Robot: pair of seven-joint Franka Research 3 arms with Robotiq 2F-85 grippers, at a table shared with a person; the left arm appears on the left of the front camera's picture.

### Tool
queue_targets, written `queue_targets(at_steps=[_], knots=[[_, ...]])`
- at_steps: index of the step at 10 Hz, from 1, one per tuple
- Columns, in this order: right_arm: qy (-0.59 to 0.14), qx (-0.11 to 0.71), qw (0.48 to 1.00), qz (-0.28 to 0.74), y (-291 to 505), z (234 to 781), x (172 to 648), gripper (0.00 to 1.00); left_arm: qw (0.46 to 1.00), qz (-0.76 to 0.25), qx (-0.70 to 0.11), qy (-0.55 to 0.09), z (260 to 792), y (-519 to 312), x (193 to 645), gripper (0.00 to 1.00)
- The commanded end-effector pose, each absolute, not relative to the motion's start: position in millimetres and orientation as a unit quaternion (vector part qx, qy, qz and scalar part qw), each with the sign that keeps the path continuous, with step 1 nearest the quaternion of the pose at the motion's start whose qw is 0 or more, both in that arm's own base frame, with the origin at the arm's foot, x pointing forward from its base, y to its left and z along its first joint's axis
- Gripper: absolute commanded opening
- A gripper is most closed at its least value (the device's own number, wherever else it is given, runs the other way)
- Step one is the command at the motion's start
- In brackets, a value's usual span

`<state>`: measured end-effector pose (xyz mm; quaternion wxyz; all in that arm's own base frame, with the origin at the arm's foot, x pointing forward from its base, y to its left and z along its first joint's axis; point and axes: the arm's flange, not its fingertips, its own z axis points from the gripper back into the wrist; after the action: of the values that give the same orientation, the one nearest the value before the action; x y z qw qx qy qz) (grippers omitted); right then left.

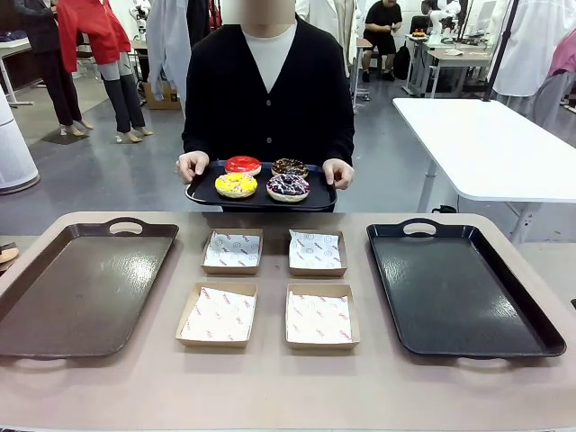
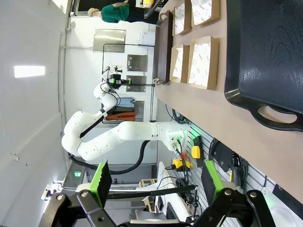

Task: Individually package the donuts and arrange them on the tray.
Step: Pick up one Paper togo box.

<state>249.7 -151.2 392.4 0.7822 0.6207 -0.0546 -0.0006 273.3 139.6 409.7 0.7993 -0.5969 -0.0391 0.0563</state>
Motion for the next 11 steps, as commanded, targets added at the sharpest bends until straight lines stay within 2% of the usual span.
queue_targets(at_steps=[1,11], knots=[[-0.057,0.622,0.781,-0.001,-151.5,392.8,248.1,1.00,0.798,0.059,-0.599,-0.037,410.4,139.0,273.2,1.00],[-0.057,0.622,0.781,-0.001,-151.5,392.8,248.1,1.00,0.798,0.059,-0.599,-0.037,410.4,139.0,273.2,1.00]])
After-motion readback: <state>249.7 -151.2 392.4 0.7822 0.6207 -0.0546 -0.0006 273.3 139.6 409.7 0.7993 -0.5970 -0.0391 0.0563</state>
